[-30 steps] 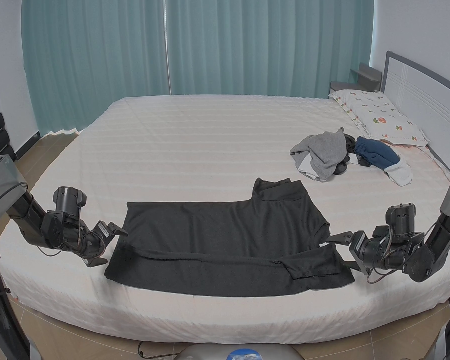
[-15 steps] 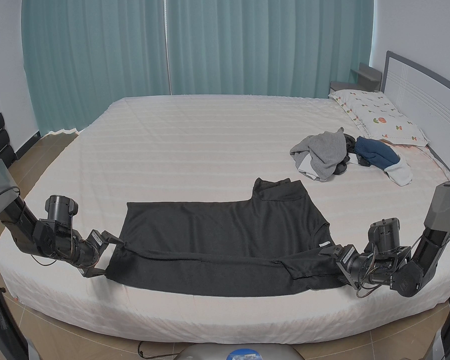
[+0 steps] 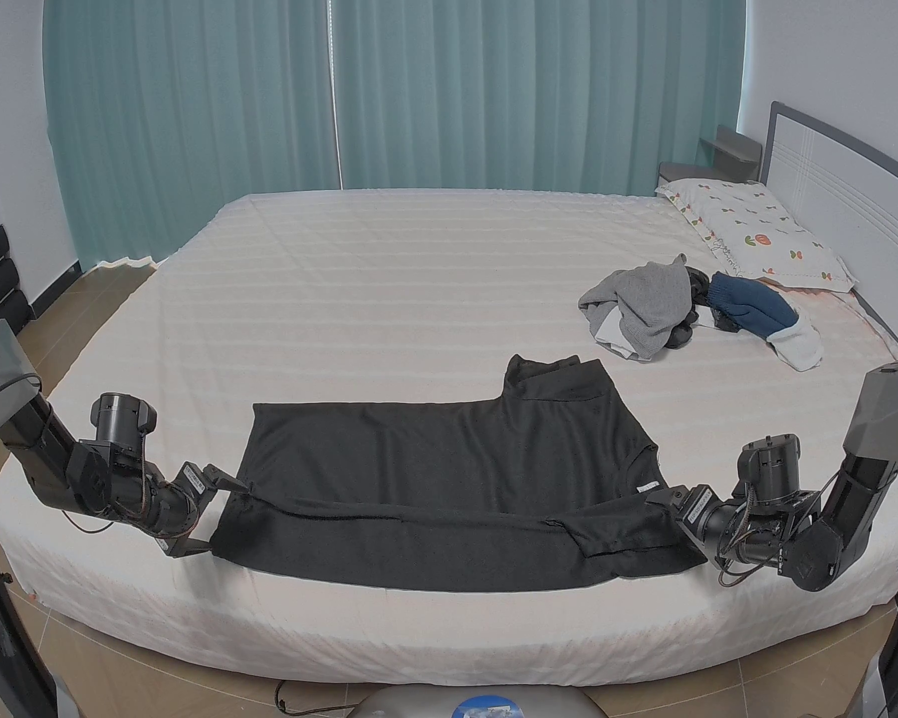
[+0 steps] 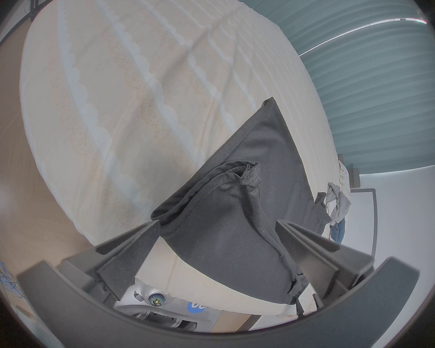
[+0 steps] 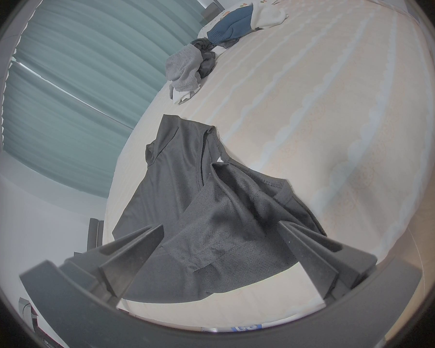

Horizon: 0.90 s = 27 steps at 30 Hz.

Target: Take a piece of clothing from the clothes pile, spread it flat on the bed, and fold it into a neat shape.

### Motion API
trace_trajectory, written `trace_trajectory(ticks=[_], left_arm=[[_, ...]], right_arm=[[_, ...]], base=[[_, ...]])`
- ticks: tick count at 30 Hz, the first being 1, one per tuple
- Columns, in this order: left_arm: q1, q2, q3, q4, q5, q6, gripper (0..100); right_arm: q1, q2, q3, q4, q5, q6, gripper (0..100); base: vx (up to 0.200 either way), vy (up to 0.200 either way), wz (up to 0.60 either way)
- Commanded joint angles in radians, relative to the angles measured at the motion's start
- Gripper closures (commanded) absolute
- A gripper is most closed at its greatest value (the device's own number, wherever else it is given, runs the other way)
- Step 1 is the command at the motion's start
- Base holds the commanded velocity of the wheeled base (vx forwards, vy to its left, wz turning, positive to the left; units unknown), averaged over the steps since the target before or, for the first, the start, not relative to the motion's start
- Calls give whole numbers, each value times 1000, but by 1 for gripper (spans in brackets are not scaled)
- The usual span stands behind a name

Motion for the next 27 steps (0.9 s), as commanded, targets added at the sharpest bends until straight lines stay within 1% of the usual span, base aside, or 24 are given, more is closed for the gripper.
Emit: trace_trajectory(ticks=[1, 9, 10, 12, 16, 19, 22, 27], left_arm=[[0, 3, 0, 0, 1, 0, 0], [0, 3, -1, 0, -1, 0, 0], [0, 3, 0, 0, -1, 0, 0], [0, 3, 0, 1, 1, 0, 0], [2, 1, 0, 0, -1, 0, 0], [2, 1, 0, 0, -1, 0, 0], [2, 1, 0, 0, -1, 0, 0], [2, 1, 0, 1, -1, 0, 0]], right_arm=[[0, 7, -4, -1, 1, 0, 0], [7, 45, -7, -16, 1, -8, 0], [7, 54, -4, -28, 1, -13, 100], [7, 54, 10, -36, 0, -30, 100], [5, 39, 22, -37, 0, -34, 100], [0, -15, 39, -25, 3, -36, 100], [0, -59, 53, -22, 15, -34, 100], [0, -94, 34, 22, 39, -23, 100]], base=[[0, 0, 0], [0, 0, 0], [0, 0, 0], [0, 0, 0], [0, 0, 0], [0, 0, 0], [0, 0, 0], [0, 0, 0]])
